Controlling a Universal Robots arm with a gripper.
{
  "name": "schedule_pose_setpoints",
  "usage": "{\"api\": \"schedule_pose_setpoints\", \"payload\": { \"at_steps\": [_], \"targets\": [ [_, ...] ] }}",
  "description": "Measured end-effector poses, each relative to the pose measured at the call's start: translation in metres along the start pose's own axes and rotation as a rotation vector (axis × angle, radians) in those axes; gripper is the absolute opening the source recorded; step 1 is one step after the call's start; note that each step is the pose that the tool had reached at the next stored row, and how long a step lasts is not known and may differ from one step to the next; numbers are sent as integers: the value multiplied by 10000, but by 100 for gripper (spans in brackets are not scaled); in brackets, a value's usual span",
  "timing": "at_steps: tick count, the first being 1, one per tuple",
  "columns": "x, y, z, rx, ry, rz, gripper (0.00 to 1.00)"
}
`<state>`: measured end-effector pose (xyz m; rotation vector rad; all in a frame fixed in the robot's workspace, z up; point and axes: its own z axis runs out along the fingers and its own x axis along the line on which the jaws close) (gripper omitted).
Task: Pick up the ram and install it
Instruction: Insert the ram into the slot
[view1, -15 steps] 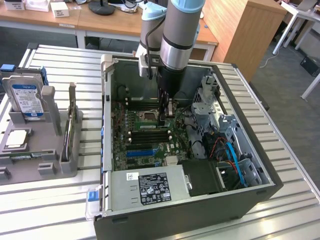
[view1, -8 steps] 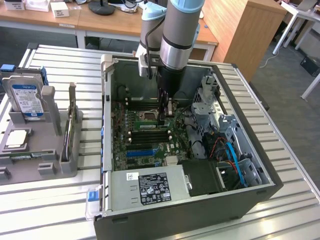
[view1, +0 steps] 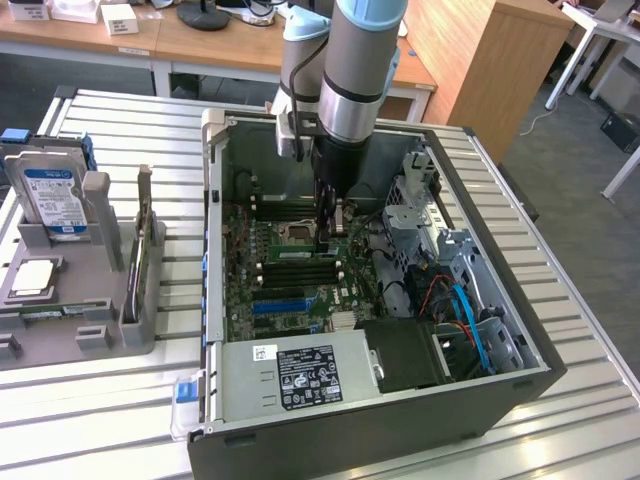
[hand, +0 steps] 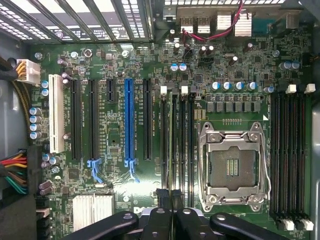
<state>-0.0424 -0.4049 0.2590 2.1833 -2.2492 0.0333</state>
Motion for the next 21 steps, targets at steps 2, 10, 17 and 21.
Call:
{"api": "schedule_pose_setpoints", "payload": {
  "at_steps": [2, 10, 17, 21],
  "targets": [
    [-1, 0, 15, 3, -5, 0, 12],
    [-1, 0, 35, 1, -2, 0, 12],
    [-1, 0, 44, 1, -1, 0, 12],
    [-2, 0, 60, 2, -4, 0, 12]
  ]
}}
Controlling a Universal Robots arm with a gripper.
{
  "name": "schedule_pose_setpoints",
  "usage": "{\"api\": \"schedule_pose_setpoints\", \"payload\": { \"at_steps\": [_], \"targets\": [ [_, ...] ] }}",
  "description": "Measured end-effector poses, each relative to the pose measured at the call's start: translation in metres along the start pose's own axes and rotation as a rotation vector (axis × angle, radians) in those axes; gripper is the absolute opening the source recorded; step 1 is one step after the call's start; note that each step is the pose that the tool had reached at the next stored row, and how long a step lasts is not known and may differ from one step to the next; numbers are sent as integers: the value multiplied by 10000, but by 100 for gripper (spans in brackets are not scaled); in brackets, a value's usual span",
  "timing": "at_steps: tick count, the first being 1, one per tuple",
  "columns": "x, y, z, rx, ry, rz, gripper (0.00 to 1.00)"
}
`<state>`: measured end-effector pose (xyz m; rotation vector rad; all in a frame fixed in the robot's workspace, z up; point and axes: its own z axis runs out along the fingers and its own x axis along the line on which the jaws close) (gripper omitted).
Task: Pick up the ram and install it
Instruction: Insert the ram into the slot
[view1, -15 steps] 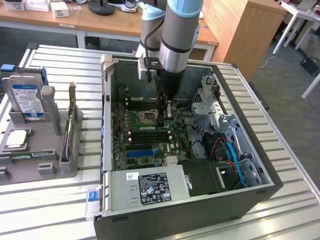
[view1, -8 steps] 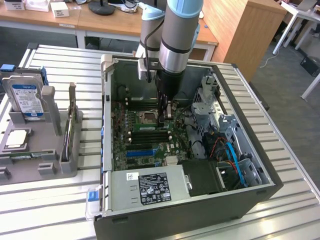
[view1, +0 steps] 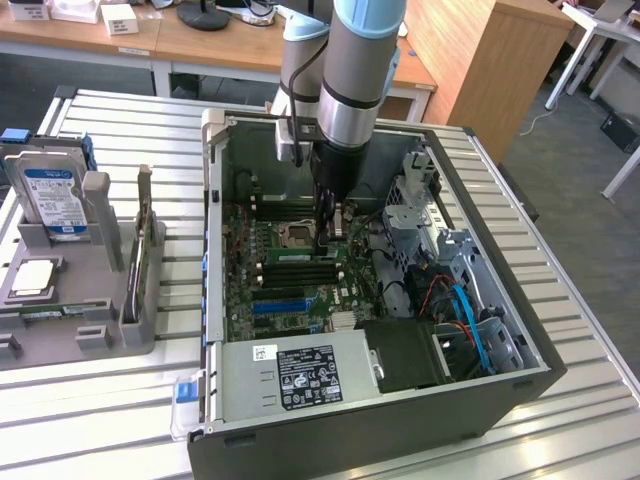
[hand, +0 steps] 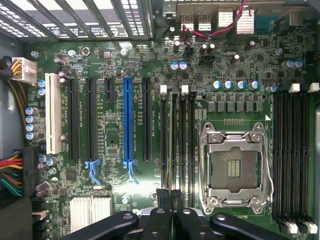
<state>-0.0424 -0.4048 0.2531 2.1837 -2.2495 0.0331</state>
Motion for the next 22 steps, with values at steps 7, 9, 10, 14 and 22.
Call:
{"api": "schedule_pose_setpoints", "payload": {
  "at_steps": [7, 9, 10, 14, 22],
  "targets": [
    [0, 2, 20, 0, 1, 0, 12],
    [0, 3, 32, 0, 1, 1, 12],
    [0, 3, 38, -1, 1, 0, 12],
    [-1, 5, 58, -1, 2, 0, 12],
    [-1, 7, 79, -1, 1, 0, 12]
  ]
}}
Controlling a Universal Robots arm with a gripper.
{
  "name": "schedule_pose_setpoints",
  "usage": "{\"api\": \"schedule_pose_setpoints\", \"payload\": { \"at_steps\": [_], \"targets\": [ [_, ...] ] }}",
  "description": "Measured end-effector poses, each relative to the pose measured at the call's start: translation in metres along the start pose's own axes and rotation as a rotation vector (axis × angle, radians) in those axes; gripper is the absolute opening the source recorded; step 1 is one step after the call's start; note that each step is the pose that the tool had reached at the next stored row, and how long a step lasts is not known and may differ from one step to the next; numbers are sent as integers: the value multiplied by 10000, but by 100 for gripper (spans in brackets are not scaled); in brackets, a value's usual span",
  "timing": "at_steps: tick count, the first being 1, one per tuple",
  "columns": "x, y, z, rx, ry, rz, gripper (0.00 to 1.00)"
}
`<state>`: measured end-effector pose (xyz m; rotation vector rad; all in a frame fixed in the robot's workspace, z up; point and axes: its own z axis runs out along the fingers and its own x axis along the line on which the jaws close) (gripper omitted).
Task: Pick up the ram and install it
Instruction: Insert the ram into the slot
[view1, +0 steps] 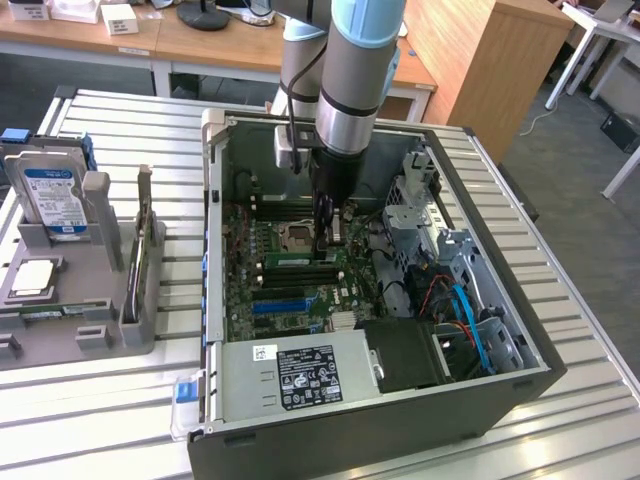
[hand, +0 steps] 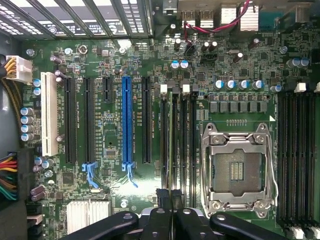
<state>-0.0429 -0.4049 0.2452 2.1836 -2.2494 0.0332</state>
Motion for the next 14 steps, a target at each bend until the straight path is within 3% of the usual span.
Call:
{"api": "schedule_pose_setpoints", "payload": {
  "at_steps": [4, 14],
  "targets": [
    [16, 0, 1, 0, -54, 3, 12],
    [16, 8, 21, -1, -73, 1, 12]
  ]
}}
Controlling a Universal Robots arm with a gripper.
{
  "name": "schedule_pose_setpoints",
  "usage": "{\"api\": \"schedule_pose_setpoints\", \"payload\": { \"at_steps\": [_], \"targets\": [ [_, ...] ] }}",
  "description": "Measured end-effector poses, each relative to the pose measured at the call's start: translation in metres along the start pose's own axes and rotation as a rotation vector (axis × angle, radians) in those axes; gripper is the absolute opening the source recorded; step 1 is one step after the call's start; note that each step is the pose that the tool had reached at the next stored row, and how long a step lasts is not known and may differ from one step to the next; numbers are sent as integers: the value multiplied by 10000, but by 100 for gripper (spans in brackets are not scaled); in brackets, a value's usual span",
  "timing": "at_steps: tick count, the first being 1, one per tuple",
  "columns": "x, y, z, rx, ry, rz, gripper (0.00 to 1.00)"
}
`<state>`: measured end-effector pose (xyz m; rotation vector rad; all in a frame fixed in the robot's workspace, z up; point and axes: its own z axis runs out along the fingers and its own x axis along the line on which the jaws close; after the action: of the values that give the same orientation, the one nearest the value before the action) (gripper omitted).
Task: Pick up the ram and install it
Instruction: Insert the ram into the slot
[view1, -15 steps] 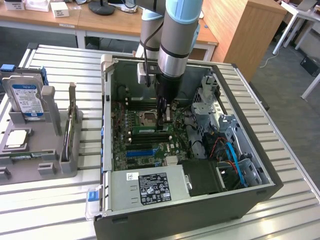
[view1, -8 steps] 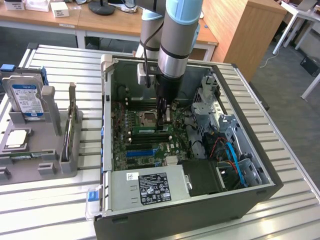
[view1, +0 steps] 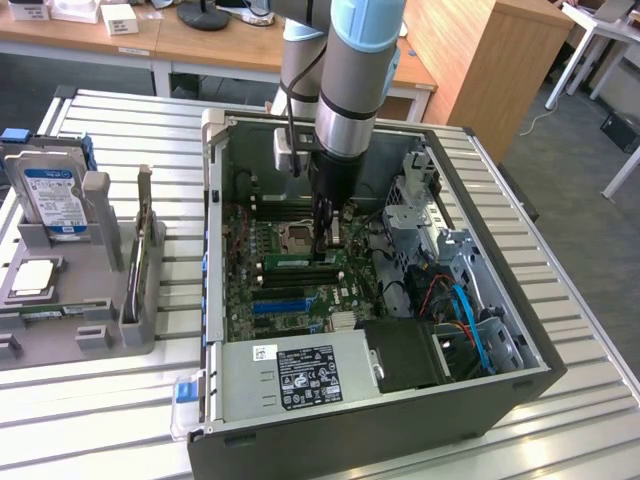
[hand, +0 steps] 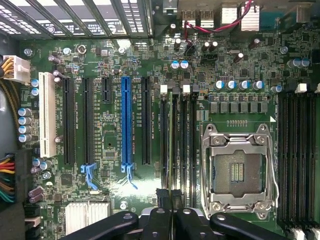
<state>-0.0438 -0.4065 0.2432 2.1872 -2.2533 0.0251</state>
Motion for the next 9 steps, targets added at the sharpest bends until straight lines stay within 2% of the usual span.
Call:
{"api": "schedule_pose_setpoints", "payload": {
  "at_steps": [9],
  "targets": [
    [-1, 6, 31, 7, -6, 1, 12]
  ]
}}
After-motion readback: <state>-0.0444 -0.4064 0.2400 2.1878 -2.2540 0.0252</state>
